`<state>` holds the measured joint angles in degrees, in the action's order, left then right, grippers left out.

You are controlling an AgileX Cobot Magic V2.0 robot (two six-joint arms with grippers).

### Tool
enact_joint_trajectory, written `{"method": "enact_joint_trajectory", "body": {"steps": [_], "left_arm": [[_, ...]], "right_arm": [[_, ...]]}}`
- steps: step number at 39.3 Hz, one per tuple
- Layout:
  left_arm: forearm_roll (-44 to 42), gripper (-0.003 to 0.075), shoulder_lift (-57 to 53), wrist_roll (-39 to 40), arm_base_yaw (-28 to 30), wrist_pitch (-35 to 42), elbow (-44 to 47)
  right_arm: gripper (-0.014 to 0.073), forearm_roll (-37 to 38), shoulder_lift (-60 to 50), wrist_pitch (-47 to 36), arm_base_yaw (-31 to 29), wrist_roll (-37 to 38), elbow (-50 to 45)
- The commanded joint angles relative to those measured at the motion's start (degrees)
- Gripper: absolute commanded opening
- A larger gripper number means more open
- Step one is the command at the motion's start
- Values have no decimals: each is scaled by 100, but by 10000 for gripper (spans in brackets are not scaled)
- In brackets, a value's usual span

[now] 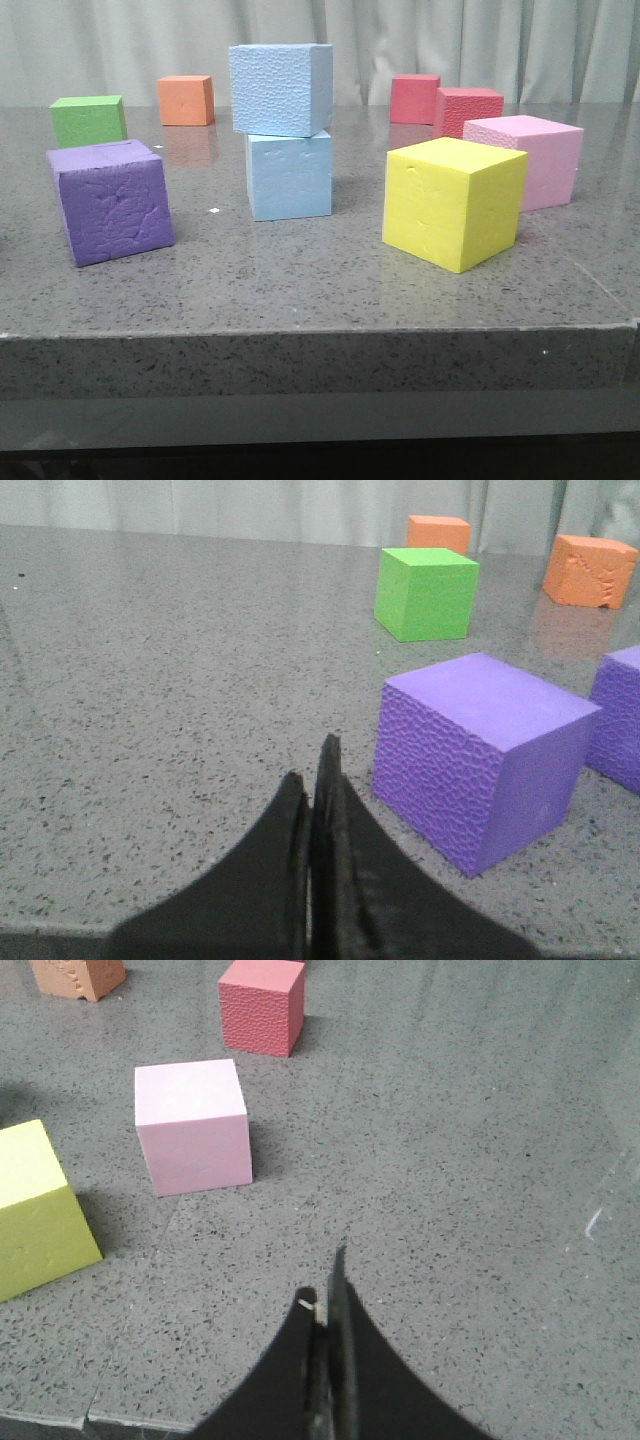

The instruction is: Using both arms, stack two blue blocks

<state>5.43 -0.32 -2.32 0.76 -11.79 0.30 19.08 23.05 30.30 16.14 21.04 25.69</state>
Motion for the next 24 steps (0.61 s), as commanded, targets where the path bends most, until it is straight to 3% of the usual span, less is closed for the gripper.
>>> {"method": "enact_joint_trajectory", "body": {"steps": [1,24], "left_arm": [[-4,-20,-107,-5,28,815,23],[-4,-20,-96,-5,28,769,23]], "right_arm": [[-68,74,36,-379,-30,-50,138],[-68,74,36,-379,-30,-50,138]]}}
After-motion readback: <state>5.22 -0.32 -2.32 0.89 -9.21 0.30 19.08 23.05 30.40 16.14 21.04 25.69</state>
